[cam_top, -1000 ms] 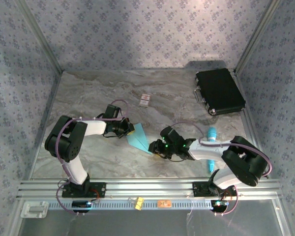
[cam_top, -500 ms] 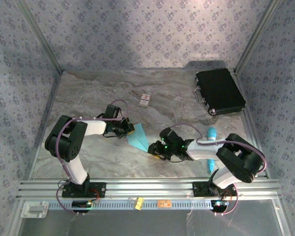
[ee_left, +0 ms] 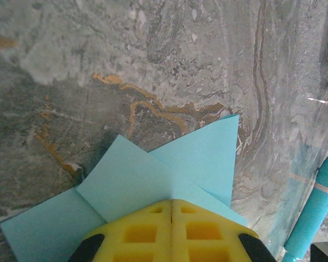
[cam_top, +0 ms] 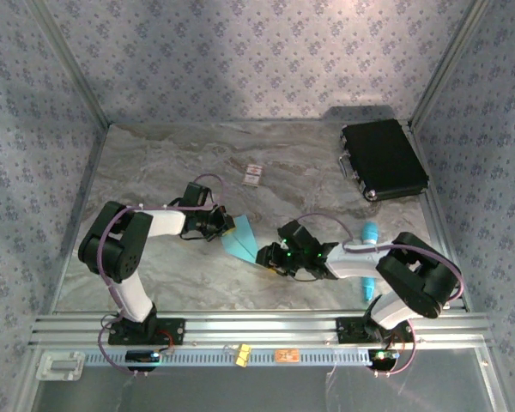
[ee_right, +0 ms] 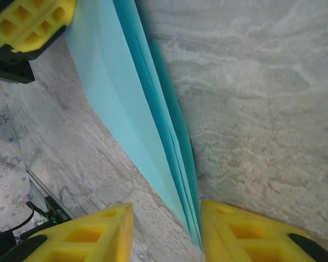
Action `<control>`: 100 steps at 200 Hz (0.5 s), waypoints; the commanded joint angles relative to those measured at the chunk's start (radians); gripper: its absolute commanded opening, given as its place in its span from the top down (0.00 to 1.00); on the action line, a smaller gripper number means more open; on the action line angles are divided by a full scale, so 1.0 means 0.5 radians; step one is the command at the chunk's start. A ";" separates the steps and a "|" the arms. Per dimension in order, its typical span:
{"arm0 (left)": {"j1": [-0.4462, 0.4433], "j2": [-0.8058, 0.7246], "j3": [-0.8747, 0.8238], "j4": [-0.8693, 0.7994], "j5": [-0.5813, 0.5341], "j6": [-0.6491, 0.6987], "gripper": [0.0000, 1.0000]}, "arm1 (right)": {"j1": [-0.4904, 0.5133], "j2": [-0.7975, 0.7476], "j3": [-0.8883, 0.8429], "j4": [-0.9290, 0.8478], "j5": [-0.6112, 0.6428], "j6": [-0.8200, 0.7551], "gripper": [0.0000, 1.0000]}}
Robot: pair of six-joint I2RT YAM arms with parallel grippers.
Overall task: Fold a paper plane with a square sheet of paper (pick it up from the middle)
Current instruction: Fourth fold the wing at the center of the table.
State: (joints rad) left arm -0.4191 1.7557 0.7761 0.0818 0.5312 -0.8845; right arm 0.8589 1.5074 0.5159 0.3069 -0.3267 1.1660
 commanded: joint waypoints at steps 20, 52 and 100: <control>-0.008 0.072 -0.022 -0.173 -0.031 -0.001 0.97 | -0.040 0.013 0.031 0.150 -0.039 -0.083 0.62; -0.007 0.072 -0.018 -0.183 -0.028 -0.001 0.97 | -0.070 0.029 0.019 0.223 -0.070 -0.092 0.63; -0.008 0.057 -0.012 -0.188 -0.025 -0.002 0.97 | -0.086 0.090 0.084 0.244 -0.165 -0.145 0.64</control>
State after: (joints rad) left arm -0.4191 1.7557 0.7761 0.0807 0.5339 -0.8845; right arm 0.8204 1.5219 0.5228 0.4053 -0.3698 1.1263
